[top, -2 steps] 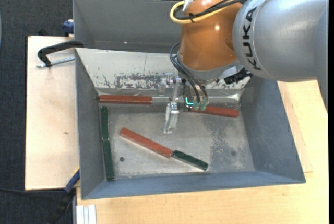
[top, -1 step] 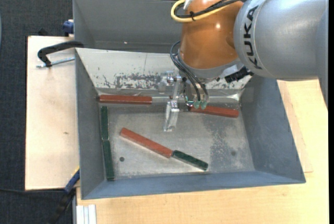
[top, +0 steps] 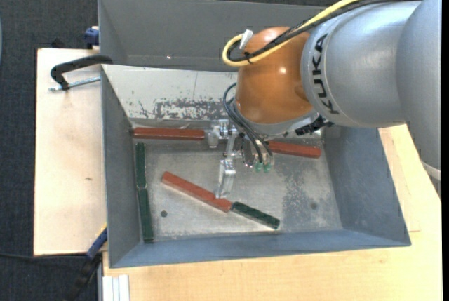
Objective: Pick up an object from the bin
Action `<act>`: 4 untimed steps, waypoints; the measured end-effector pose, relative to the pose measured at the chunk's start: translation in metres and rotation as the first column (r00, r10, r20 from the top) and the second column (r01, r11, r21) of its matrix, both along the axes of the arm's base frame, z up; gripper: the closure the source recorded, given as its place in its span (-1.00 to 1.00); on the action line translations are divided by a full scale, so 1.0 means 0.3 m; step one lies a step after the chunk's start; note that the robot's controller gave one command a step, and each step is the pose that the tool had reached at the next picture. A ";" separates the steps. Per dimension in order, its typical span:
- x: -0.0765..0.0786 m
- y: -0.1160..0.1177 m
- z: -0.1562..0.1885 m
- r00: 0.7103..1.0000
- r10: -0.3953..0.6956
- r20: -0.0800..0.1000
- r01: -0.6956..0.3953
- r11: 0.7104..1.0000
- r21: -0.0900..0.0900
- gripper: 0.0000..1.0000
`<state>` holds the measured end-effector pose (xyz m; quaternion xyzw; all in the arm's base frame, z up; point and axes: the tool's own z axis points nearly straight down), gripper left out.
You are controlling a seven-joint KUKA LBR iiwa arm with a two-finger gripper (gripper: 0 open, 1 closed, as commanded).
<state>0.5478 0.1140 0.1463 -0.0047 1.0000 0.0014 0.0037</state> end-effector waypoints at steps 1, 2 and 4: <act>0.021 0.049 -0.190 0.999 0.046 -0.008 -0.046 0.999 -0.002 -1.00; -0.065 0.024 -0.253 1.000 0.021 -0.008 -0.021 1.000 -0.001 1.00; -0.065 0.023 -0.253 1.000 0.021 -0.008 -0.021 1.000 -0.001 1.00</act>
Offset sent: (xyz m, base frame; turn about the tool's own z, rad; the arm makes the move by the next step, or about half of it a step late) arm -0.0200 0.0067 -0.0763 -0.0220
